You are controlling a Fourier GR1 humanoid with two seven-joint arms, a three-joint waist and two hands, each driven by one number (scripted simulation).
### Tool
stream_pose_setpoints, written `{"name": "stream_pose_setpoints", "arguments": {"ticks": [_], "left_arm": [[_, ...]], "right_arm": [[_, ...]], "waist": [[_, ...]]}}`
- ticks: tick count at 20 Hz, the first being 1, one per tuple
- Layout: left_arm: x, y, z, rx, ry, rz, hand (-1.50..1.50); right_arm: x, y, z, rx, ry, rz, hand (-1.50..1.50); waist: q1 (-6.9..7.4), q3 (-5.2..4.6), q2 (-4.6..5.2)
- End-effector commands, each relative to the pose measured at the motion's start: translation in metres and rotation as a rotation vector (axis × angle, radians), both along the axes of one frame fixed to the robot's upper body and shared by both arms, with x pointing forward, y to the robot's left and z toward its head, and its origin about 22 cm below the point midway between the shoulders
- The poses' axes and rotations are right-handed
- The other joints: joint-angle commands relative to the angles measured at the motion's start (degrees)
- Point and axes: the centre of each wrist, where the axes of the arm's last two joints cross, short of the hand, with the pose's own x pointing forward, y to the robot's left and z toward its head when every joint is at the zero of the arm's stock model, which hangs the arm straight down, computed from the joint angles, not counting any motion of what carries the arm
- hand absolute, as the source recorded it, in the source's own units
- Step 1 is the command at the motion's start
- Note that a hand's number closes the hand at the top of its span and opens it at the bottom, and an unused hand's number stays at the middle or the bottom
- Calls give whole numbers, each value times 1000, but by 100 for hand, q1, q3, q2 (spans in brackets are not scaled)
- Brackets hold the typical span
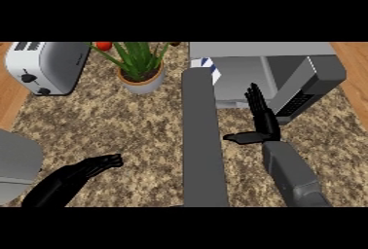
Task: Pick up the milk, place it into the microwave and close the microwave
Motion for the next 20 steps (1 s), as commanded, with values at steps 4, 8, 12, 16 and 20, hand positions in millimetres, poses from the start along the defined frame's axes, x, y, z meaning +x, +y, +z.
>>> {"name": "stream_pose_setpoints", "arguments": {"ticks": [4, 8, 12, 16, 20], "left_arm": [[18, -30, -8, 65, -18, -17, 150], [33, -38, -16, 103, 1, -20, 150], [42, -60, -19, 176, -28, -85, 150], [50, -82, -23, 199, -52, -122, 150], [65, -106, -38, 202, -74, -146, 150]], "right_arm": [[-62, -36, -44, -59, 71, -43, -150], [-108, -53, -65, -60, 48, -96, -150], [-136, -75, -68, -42, 37, -128, -150], [-186, -117, -65, -45, 32, -161, -150], [-208, -131, -47, -41, -12, -161, -150]], "waist": [[-150, -11, -48], [-209, -15, -38], [-276, -24, -41], [-255, -22, -15], [-229, -24, 26]]}}
